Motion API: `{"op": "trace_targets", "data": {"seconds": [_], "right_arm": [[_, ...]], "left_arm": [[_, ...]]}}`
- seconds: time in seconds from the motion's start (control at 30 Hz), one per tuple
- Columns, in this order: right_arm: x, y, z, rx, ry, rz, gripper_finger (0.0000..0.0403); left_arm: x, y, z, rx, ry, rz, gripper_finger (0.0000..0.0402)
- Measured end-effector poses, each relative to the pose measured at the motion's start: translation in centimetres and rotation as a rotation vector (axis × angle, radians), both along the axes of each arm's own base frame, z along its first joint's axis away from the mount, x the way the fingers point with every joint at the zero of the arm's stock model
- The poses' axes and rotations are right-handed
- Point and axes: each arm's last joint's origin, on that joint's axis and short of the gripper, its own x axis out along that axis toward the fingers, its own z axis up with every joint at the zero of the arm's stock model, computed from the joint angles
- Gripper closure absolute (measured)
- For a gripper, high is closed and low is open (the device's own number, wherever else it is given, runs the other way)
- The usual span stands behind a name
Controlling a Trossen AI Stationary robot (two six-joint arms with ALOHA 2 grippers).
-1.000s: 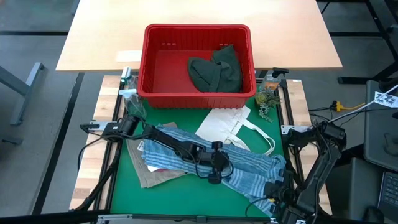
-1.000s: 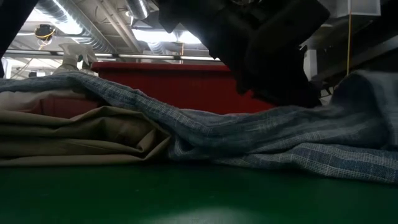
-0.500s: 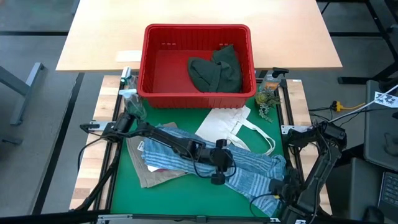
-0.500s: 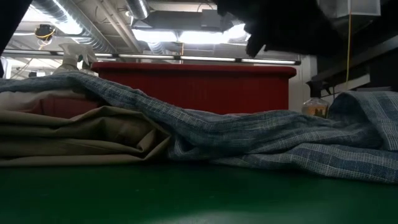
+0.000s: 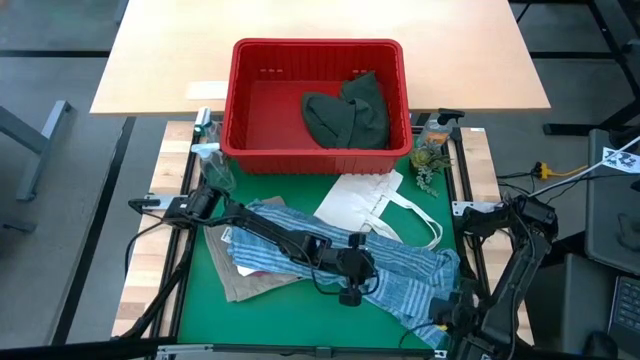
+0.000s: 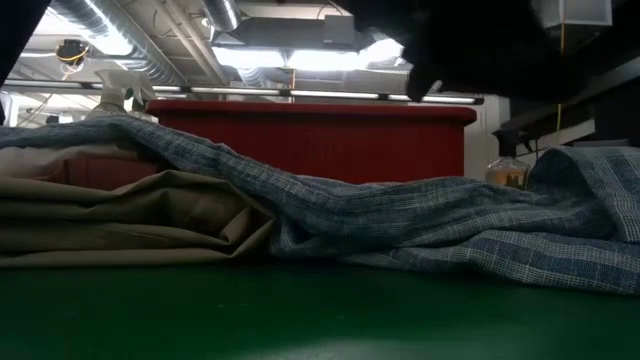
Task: Fold Laundry from Bin
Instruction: Fold the blue polo shirt
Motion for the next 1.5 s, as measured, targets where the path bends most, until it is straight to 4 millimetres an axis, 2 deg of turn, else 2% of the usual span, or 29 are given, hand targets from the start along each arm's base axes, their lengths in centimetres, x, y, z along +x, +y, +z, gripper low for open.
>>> {"op": "trace_targets", "data": {"seconds": [0.17,0.27,0.33,0.6,0.73,0.93,1.1,1.23,1.5], "right_arm": [[1.0,0.1,0.9,-0.082,-0.252,0.046,0.0254],[1.3,0.0,0.0,-0.125,-0.365,0.052,0.0254],[1.5,-0.5,-0.9,-0.143,-0.361,0.044,0.0254],[0.7,-1.9,-5.8,-0.081,-0.238,-0.03,0.0254],[0.7,-1.8,-6.9,-0.011,-0.254,-0.038,0.0254],[0.7,-1.7,-7.0,0.004,-0.256,-0.04,0.0254],[0.8,-1.2,-6.1,0.044,-0.202,-0.039,0.0254],[1.2,-0.5,-4.6,0.061,-0.214,0.0,0.0254],[2.0,0.6,-2.0,0.087,-0.284,0.098,0.0254]], "left_arm": [[0.5,-0.2,-1.3,-0.011,-0.019,-0.009,0.0363],[0.7,-0.2,-1.9,-0.01,-0.018,-0.008,0.0367],[0.7,-0.1,-2.5,0.005,0.005,0.006,0.037],[1.2,0.4,-6.7,0.04,0.086,0.03,0.0382],[1.3,0.5,-7.9,0.048,0.111,0.032,0.0388],[1.2,0.4,-7.9,0.051,0.112,0.033,0.0397],[0.8,0.2,-5.5,0.045,0.091,0.028,0.04],[0.1,0.0,-2.0,0.023,0.058,0.029,0.0398],[-2.9,0.8,5.3,-0.098,0.062,0.143,0.0397]]}}
